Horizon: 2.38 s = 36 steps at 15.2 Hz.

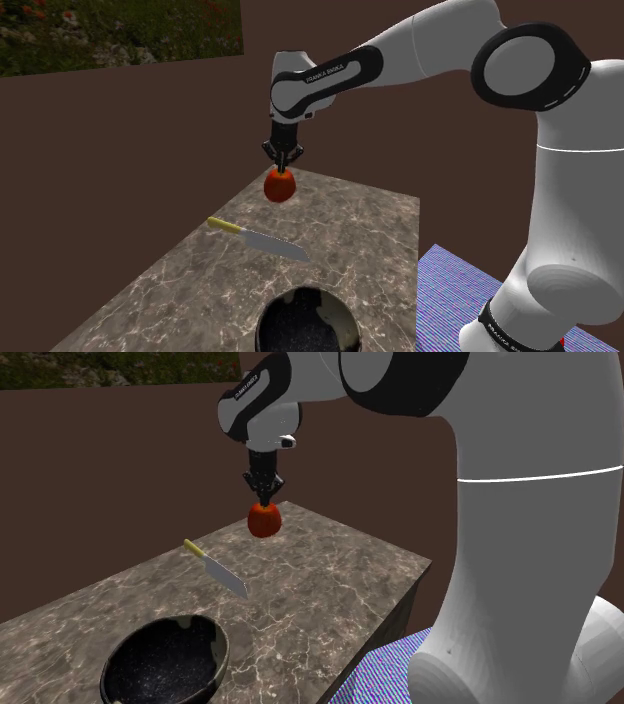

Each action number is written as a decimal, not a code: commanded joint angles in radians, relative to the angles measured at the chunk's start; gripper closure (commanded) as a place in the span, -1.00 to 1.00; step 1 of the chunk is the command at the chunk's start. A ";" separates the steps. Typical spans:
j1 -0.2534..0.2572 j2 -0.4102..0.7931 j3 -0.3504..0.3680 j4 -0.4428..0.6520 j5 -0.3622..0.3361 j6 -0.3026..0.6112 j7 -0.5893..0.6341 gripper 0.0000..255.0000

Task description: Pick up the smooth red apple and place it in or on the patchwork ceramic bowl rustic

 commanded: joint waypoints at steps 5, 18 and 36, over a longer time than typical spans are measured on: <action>-0.001 -0.021 0.002 0.048 0.004 -0.069 -0.002 1.00; 0.001 -0.043 0.004 0.191 0.009 -0.234 -0.003 1.00; 0.038 -0.237 0.038 0.112 0.032 -0.344 0.068 1.00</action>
